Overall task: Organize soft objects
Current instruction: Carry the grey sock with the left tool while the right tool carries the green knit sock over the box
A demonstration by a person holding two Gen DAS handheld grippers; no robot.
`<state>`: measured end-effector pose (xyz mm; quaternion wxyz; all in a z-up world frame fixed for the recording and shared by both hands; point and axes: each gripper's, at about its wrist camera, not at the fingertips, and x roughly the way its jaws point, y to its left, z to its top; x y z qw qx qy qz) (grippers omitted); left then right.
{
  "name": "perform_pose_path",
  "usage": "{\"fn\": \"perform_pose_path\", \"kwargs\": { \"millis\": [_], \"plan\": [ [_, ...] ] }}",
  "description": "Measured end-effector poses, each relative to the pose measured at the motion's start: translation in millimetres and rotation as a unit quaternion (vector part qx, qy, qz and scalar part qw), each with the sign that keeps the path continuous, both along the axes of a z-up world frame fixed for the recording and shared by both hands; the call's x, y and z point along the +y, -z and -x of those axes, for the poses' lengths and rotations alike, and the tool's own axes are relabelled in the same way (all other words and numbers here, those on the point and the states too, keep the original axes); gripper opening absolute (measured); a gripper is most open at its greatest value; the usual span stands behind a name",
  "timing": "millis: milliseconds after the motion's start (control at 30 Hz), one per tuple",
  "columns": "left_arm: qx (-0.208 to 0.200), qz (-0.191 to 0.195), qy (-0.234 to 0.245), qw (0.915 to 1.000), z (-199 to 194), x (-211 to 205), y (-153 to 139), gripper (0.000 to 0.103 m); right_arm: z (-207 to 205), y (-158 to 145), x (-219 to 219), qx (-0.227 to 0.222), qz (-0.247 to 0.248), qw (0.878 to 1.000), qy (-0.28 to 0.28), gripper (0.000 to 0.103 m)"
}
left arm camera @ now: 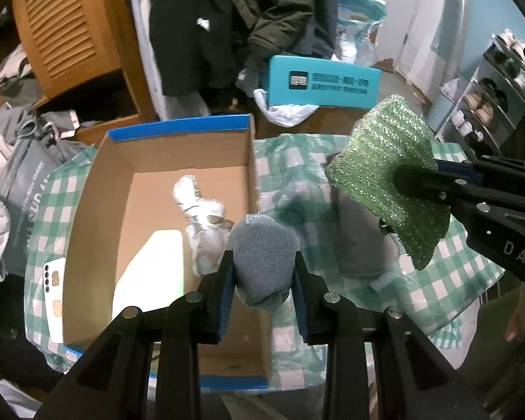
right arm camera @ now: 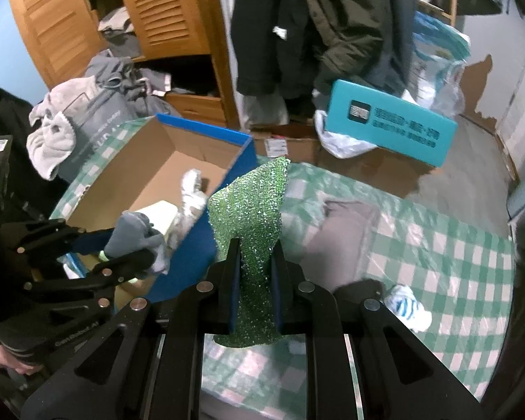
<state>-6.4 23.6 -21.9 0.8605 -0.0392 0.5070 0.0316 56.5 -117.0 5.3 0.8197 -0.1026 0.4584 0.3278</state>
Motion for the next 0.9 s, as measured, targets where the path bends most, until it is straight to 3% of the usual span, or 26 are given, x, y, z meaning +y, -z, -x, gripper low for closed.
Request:
{"fn": "perform_pose_path", "kwargs": {
  "millis": [567,900],
  "plan": [
    [0.006,0.002,-0.051,0.9987,14,57,10,0.030,10,5,84,0.004,0.011,0.998,-0.064,0.015],
    [0.021,0.007,-0.081,0.9965,18,84,24,0.030,13,27,123,0.026,0.029,0.995,-0.087,0.015]
  ]
}}
